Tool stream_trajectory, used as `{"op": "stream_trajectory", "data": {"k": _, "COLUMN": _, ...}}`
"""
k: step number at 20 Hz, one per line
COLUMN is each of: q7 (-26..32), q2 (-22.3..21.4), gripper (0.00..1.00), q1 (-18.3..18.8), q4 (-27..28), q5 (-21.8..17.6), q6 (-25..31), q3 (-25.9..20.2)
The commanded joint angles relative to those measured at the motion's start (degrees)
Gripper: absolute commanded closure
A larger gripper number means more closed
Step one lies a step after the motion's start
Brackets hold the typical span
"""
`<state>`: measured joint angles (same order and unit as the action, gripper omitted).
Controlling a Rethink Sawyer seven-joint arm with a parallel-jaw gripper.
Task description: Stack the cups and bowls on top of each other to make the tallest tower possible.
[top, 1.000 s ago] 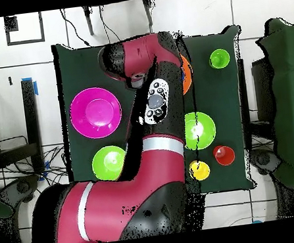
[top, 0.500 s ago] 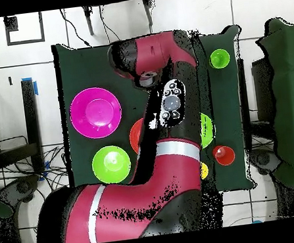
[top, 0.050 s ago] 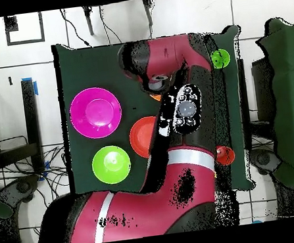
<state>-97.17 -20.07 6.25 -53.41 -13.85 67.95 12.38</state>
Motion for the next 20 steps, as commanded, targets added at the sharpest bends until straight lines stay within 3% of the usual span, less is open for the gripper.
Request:
{"op": "stream_trajectory", "data": {"k": 1, "q7": 8.67, "q2": -0.52, "gripper": 1.00, "q1": 0.29, "q4": -6.29, "q5": -0.92, "q6": -3.56, "q3": -8.17}}
{"op": "stream_trajectory", "data": {"k": 8, "q7": 6.55, "q2": 1.02, "gripper": 1.00, "q1": 0.27, "q4": -5.87, "q5": -0.51, "q6": -5.16, "q3": -9.46}}
{"op": "stream_trajectory", "data": {"k": 9, "q7": 7.49, "q2": 1.57, "gripper": 1.00, "q1": 2.11, "q4": -5.96, "q5": -0.92, "q6": -5.99, "q3": -9.32}}
{"op": "stream_trajectory", "data": {"k": 14, "q7": 6.87, "q2": 2.37, "gripper": 1.00, "q1": 2.55, "q4": -5.10, "q5": -1.31, "q6": -6.61, "q3": -9.87}}
{"op": "stream_trajectory", "data": {"k": 15, "q7": 7.17, "q2": 4.41, "gripper": 1.00, "q1": 3.21, "q4": -2.19, "q5": -1.60, "q6": -5.93, "q3": -10.14}}
{"op": "stream_trajectory", "data": {"k": 18, "q7": 6.96, "q2": 3.53, "gripper": 1.00, "q1": 3.18, "q4": -3.72, "q5": -1.74, "q6": -6.63, "q3": -10.10}}
{"op": "stream_trajectory", "data": {"k": 20, "q7": 7.05, "q2": 5.67, "gripper": 1.00, "q1": 3.21, "q4": 0.01, "q5": -1.88, "q6": -5.06, "q3": -10.46}}
